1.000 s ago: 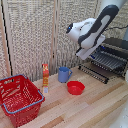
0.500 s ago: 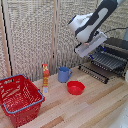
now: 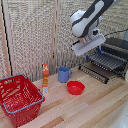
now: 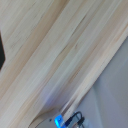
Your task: Extend the gripper towards the oven tray handle. Grasp the handle and carefully pull the tray out of the oven. Move the gripper above the red bowl. Grab the red bowl gently. Lift the bowl and place it onto the oven tray.
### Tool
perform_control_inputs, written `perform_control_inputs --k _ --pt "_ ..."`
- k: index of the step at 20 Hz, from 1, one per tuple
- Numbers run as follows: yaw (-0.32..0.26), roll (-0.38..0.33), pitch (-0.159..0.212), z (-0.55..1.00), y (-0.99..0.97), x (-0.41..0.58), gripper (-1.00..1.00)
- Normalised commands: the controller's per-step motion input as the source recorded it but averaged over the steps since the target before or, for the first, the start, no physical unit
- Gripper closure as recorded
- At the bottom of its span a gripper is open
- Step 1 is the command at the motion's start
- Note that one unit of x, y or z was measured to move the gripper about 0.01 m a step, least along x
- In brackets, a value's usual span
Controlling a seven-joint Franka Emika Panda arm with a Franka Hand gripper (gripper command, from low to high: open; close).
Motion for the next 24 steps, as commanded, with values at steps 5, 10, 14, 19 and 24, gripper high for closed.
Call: perform_control_inputs --k 5,10,14,19,24 --pt "-0.099 0.158 -0.025 -0.32 0.56 -0.079 -1.0" --pt "-0.074 0.117 -0.039 -0.5 0.57 -0.178 -1.0" --pt "-0.006 0.052 -0.117 -0.61 0.48 -0.29 -1.0" --pt "0.0 0.024 -0.149 -0.61 0.34 -0.203 -1.0" --pt "0.046 0.001 -0.148 -0.49 0.01 -0.023 -1.0"
